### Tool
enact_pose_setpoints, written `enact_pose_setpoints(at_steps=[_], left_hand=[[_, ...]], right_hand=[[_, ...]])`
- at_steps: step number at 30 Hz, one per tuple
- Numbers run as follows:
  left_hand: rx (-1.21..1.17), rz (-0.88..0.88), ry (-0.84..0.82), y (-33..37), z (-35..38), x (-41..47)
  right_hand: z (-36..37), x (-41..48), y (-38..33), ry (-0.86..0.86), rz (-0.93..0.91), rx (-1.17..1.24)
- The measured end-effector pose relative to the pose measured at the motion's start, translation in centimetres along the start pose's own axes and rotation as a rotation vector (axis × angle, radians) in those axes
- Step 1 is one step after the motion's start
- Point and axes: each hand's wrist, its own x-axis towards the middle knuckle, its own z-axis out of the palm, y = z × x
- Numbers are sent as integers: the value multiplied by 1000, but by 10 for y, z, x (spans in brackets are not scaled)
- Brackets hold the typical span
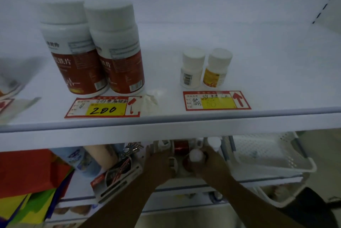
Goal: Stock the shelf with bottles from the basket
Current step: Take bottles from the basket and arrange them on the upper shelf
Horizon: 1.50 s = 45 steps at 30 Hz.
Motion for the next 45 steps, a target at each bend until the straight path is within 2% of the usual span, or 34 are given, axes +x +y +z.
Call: enact_pose_setpoints(at_steps=[2,4,6,8,10,13,16,19,22,27,32,37,41,45], left_hand=[[-245,-11,135,1,-8,-9],[-605,0,240,7,-19,-22],[-917,25,304,21,-33,-41],[-1245,-26,316,38,-48,-62],[-1531,-80,272,57,-59,-83],[-1627,-23,212,86,-75,-119],[-1649,44,206,110,-88,-155],[-1673,59,249,129,-101,-185],[-1655,105,303,144,-120,-208],[-1619,172,460,151,-165,-228],[-1527,294,571,140,-214,-236],[-1383,409,727,112,-269,-230],[-1353,464,763,83,-304,-221],[-1343,476,762,51,-330,-208]], right_hand=[[-12,-3,-3,92,68,210],[-28,-8,-7,77,212,627],[-44,-22,-15,-65,371,1015],[-57,-40,-18,-270,465,1262],[-67,-63,-23,-451,478,1374],[-80,-93,-32,-658,408,1451],[-94,-117,-43,-792,231,1320],[-108,-138,-59,-809,74,1201],[-118,-154,-80,-726,-53,1249],[-149,-160,-128,-532,-324,1113],[-181,-136,-215,-321,-598,807],[-174,-86,-297,-190,-673,539],[-144,-35,-337,-130,-691,433],[-120,4,-349,-204,-634,296]])
